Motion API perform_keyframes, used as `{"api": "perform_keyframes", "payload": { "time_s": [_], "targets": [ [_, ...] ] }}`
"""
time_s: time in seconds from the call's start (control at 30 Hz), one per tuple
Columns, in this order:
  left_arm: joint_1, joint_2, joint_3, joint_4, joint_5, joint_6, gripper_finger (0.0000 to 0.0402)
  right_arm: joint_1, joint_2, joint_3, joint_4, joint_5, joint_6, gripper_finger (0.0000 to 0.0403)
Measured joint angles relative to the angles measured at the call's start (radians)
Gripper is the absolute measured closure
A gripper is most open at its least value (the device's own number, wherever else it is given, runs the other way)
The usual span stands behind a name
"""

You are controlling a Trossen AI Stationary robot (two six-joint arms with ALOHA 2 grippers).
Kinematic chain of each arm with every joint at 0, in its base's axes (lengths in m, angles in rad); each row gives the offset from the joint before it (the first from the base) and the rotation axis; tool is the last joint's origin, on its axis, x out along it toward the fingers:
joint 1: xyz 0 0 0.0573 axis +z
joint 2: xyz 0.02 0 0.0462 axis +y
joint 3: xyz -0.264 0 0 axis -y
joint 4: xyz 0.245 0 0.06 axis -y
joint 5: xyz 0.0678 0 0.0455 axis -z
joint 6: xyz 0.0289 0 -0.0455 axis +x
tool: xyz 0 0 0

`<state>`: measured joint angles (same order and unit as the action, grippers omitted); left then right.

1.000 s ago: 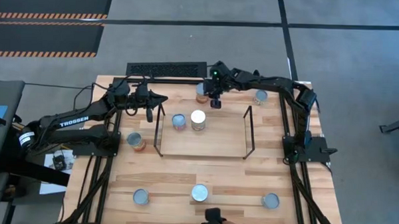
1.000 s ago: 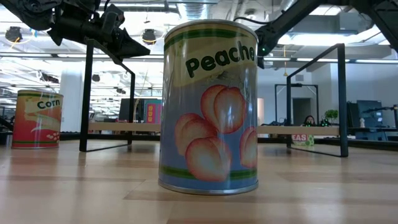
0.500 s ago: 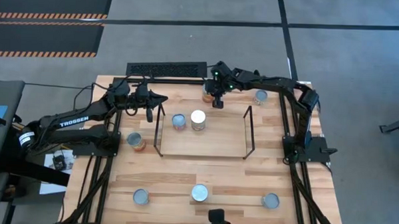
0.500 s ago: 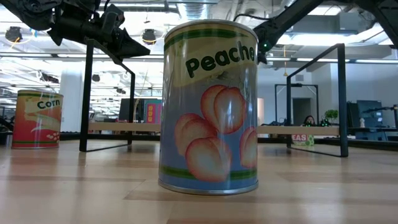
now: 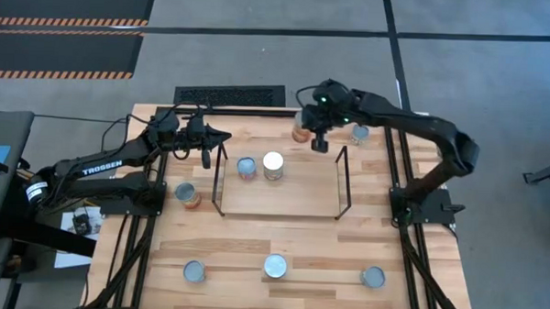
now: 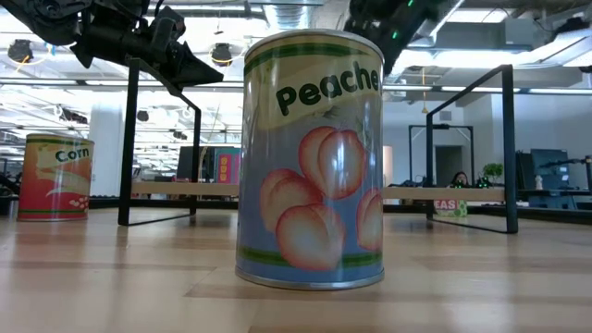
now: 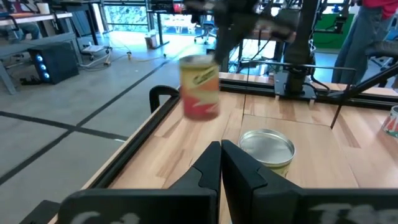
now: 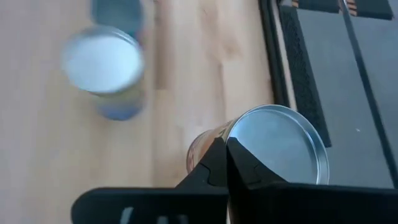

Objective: Pick and place cans onto a shelf
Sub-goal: Put the top canned corn on the shelf

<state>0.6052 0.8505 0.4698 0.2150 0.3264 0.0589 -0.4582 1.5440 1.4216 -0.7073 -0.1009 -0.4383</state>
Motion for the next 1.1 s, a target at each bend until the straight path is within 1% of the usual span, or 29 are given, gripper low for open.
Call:
{"api": "perform_keyframes", "payload": {
  "time_s": [0.1,0.2,0.37,0.43,0.6,1.1],
  "targets": [
    [0.000,0.000,0.000,0.000,0.000,0.000,0.0401,0.059,-0.041,-0.002,-0.043,-0.001,0.051,0.0399],
    [0.000,0.000,0.000,0.000,0.000,0.000,0.0401,0.118,-0.064,-0.034,-0.035,0.001,0.088,0.0399],
    [0.000,0.000,0.000,0.000,0.000,0.000,0.0401,0.193,-0.096,-0.143,0.015,0.072,0.153,0.0400],
    [0.000,0.000,0.000,0.001,0.000,-0.002,0.0401,0.213,-0.108,-0.173,0.051,0.085,0.186,0.0399],
    [0.000,0.000,0.000,0.004,0.009,-0.015,0.0401,0.247,-0.118,-0.202,0.103,0.086,0.238,0.0400],
    [0.000,0.000,0.000,0.024,0.009,-0.028,0.0401,0.297,-0.118,-0.202,0.109,0.087,0.327,0.0400]
  ]
}}
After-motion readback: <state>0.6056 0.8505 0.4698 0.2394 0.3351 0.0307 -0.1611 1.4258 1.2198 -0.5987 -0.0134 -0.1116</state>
